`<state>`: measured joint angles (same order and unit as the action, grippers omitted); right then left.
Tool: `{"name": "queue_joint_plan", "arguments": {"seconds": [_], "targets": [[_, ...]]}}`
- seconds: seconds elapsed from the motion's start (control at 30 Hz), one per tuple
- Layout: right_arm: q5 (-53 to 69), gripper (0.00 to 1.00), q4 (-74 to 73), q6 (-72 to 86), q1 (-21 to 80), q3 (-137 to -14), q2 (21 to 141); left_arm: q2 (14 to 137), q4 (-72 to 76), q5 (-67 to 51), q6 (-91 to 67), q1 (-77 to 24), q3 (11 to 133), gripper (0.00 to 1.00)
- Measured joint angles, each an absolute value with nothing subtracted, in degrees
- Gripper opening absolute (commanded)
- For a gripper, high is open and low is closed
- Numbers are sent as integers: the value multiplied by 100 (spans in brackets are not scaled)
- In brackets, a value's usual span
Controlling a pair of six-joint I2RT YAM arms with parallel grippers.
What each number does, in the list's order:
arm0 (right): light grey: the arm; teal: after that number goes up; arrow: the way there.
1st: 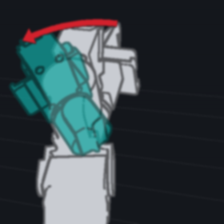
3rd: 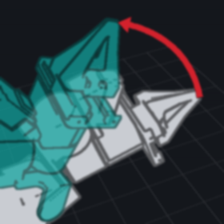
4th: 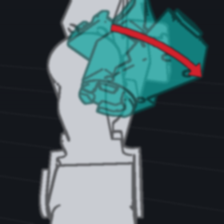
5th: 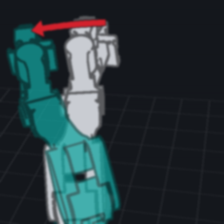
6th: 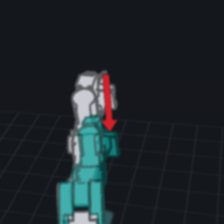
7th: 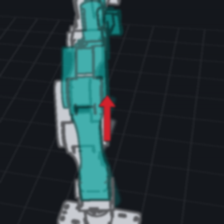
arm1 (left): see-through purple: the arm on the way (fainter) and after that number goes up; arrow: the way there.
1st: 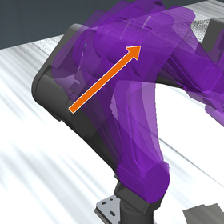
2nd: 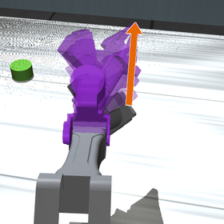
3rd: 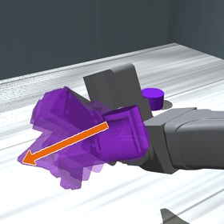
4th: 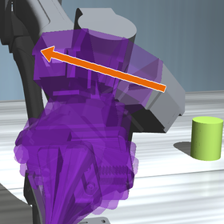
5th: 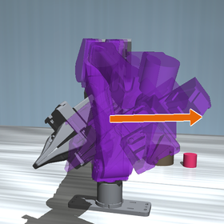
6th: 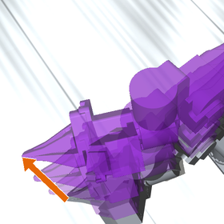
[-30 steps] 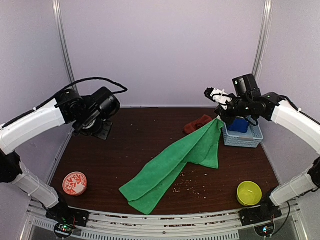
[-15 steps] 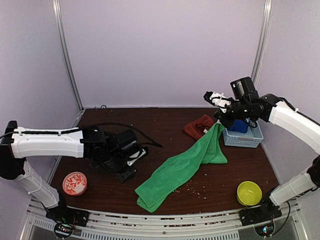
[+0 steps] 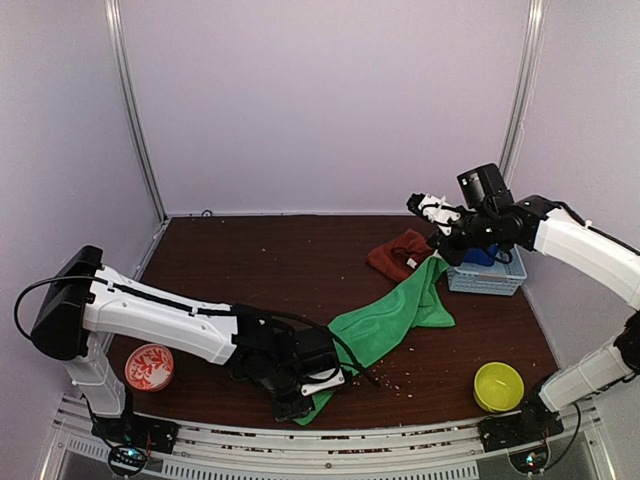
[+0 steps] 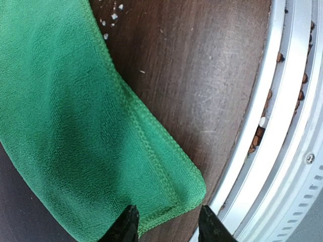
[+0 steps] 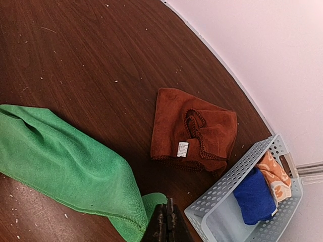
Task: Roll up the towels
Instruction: Pick up the towel from the center of the board.
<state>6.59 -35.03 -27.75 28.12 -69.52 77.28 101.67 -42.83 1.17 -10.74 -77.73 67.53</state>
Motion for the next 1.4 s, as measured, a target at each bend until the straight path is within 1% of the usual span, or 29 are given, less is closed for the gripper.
{"name": "queue_joint_plan", "arguments": {"seconds": [0.13, 0.33, 0.43, 0.6, 0.67, 0.73, 0.77, 1.03, 1.2, 1.23, 1.33, 1.4], "targets": [[659, 0, -3492, -2764, 2812, -6923, 7728, 10184, -4246, 16, -982, -7778, 6753, 41], [661, 0, -3487, -2762, 2812, -6901, 7728, 10368, -4195, 1, -895, -7778, 6753, 37], [663, 0, -3487, -2762, 2812, -6899, 7728, 10429, -4189, 40, -875, -7778, 6751, 33], [663, 0, -3487, -2762, 2812, -6899, 7728, 10538, -4180, 110, -827, -7778, 6751, 19], [663, 0, -3487, -2762, 2812, -6899, 7728, 10567, -4176, 158, -790, -7778, 6737, 11], [661, 0, -3487, -2762, 2812, -6899, 7728, 10578, -4174, 226, -773, -7778, 6718, 1], [663, 0, -3485, -2762, 2812, -6899, 7728, 10578, -4176, 272, -773, -7778, 6713, 0], [661, 0, -3487, -2759, 2812, -6899, 7730, 10495, -4191, 827, -753, -7778, 6676, 0], [661, 0, -3487, -2751, 2812, -6899, 7756, 9963, -4206, 1177, -810, -7631, 6584, 0], [661, 0, -3487, -2742, 2812, -6899, 7765, 9839, -4202, 1177, -808, -7583, 6567, 3], [661, 0, -3485, -2714, 2812, -6899, 7793, 9590, -4185, 1059, -755, -7491, 6501, 22], [661, 0, -3487, -2698, 2812, -6899, 7817, 9601, -4141, 880, -674, -7520, 6453, 29]]}}
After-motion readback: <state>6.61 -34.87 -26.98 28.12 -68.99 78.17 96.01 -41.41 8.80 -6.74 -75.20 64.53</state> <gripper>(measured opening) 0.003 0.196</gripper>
